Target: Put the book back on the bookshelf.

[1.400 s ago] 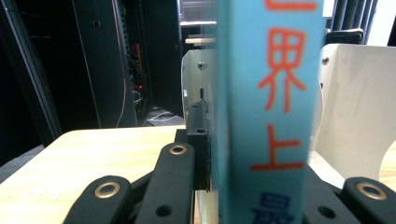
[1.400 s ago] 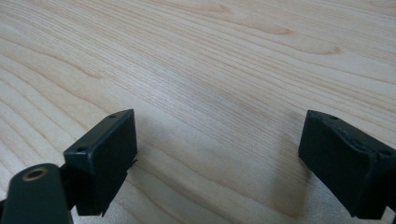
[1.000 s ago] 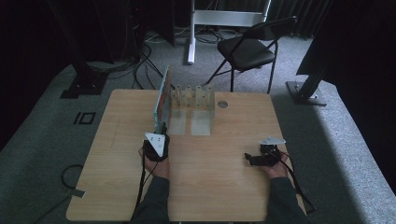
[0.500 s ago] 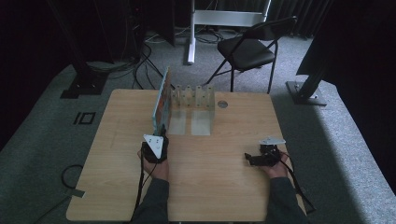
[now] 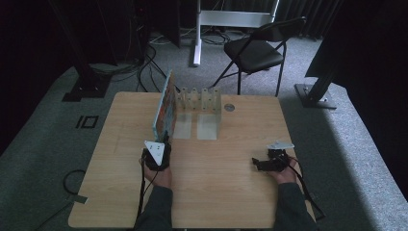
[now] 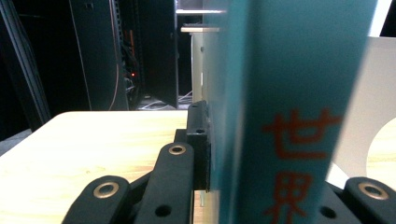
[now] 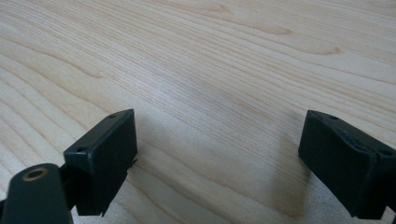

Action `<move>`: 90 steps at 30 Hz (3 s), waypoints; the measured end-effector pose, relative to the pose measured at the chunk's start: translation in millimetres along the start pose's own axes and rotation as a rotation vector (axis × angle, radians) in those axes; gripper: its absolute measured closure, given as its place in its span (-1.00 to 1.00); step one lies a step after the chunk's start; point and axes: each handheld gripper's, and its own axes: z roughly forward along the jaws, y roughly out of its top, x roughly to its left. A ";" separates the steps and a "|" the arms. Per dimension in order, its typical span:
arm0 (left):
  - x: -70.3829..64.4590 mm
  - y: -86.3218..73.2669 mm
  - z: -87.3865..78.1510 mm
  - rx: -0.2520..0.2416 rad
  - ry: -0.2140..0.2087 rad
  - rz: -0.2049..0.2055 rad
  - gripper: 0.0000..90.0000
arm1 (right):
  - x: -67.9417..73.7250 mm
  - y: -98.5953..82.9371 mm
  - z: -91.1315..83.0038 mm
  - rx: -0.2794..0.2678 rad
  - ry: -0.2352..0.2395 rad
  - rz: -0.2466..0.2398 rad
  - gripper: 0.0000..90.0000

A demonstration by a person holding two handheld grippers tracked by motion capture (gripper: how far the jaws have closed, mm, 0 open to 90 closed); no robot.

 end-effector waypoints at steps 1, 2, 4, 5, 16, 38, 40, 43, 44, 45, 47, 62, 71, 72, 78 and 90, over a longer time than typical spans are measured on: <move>0.0 0.0 0.0 0.000 0.000 0.000 0.78 | 0.0 0.0 0.0 0.000 0.000 0.000 -0.75; 1.1 -1.2 -0.2 0.007 0.003 0.002 0.78 | 0.0 0.0 0.0 0.000 0.000 0.000 -0.75; 1.5 -2.7 -0.5 0.012 -0.001 0.000 0.78 | 0.0 0.0 0.0 0.000 0.000 0.000 -0.75; 2.0 -3.3 -0.5 0.013 -0.002 0.000 0.78 | 0.1 0.0 0.0 0.000 0.000 0.001 -0.75; 7.8 -4.6 -1.5 0.020 -0.011 -0.008 0.77 | 0.1 0.0 0.0 0.000 0.000 0.001 -0.75; 17.3 -6.2 -4.4 0.038 -0.043 0.038 0.57 | 0.1 0.0 0.0 0.000 0.000 0.001 -0.75; 18.1 -6.0 -5.7 0.040 -0.050 0.041 0.54 | 0.1 0.0 0.0 0.000 0.000 0.000 -0.75; 20.1 -5.3 -7.7 0.052 -0.075 0.034 0.47 | 0.1 0.0 0.0 0.000 0.000 0.000 -0.75; 20.6 -5.2 -8.5 0.057 -0.080 0.034 0.46 | 0.1 0.0 0.0 0.000 0.000 0.000 -0.75; 21.1 -5.1 -9.2 0.062 -0.086 0.033 0.43 | 0.2 0.0 0.0 0.000 0.000 0.001 -0.75; 22.5 -4.5 -11.1 0.067 -0.097 0.039 0.41 | 0.2 0.0 0.0 0.000 -0.001 0.000 -0.75; 37.1 -1.3 -25.2 0.085 -0.204 0.098 0.28 | 0.1 0.0 0.0 0.000 0.000 0.001 -0.75; 45.6 -1.2 -33.0 0.119 -0.285 0.165 0.25 | 0.1 0.0 0.0 0.000 0.000 0.001 -0.75; 46.4 -1.3 -33.8 0.121 -0.295 0.169 0.25 | 0.1 0.0 0.0 0.000 0.000 0.001 -0.75; 50.2 -1.2 -36.6 0.145 -0.360 0.206 0.25 | 0.1 0.0 0.0 0.000 0.000 0.001 -0.75; 66.5 -1.0 -43.6 0.171 -0.425 0.204 0.24 | 0.1 0.0 0.0 0.000 0.000 0.001 -0.75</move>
